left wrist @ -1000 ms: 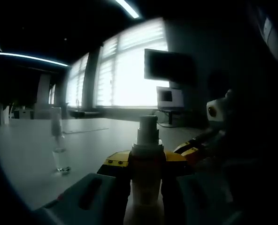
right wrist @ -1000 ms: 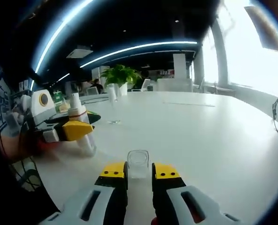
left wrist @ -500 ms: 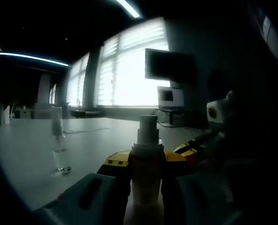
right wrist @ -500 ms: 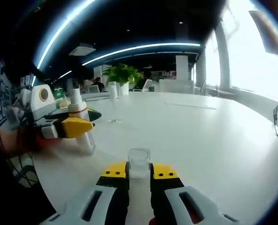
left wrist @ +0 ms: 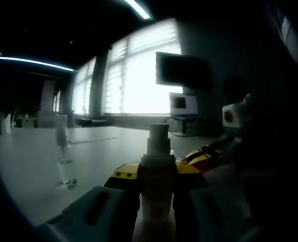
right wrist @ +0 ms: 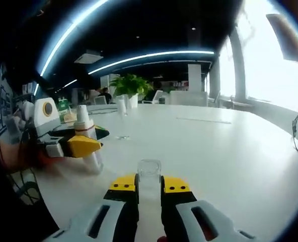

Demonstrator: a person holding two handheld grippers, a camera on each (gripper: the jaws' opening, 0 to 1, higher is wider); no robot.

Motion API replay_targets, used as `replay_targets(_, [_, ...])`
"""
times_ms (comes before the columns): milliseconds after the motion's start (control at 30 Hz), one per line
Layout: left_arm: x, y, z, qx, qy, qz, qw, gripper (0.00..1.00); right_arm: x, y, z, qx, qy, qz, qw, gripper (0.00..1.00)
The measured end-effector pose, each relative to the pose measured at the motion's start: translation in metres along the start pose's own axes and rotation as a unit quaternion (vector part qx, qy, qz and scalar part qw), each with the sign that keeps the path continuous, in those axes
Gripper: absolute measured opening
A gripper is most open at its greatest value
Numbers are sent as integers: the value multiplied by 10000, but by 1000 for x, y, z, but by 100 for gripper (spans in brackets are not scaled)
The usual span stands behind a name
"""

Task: Clamp pump bottle remove cover press pump head put on cover

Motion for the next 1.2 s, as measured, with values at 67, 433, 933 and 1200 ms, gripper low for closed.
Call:
replay_targets(67, [0,-1,0,26,0,6,10000,15,4,0,0,-3,70,-24,10000,11])
replay_targets(433, [0,-2,-1,85,-1,30,10000,15,26,-7,3,96,362,-98,9992,11])
replay_targets(933, [0,-4,-1,147,-3,54,9999,15,64,-19,1,265,779,-12,9966,11])
replay_targets(1200, [0,-4,-1,166,-4,67,9998,15,73,-25,1,345,841,125,9958,11])
Point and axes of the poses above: the point that each gripper's makers call its tool centre point, and the gripper's own axes: z roughly forward along the fingers, y roughly to its right, x roughly out of its top, the point moved 10 cm from there along -z, roughly backward along the fingers, and after that the axes turned 9 degrees about y, right-handed, at the moved point
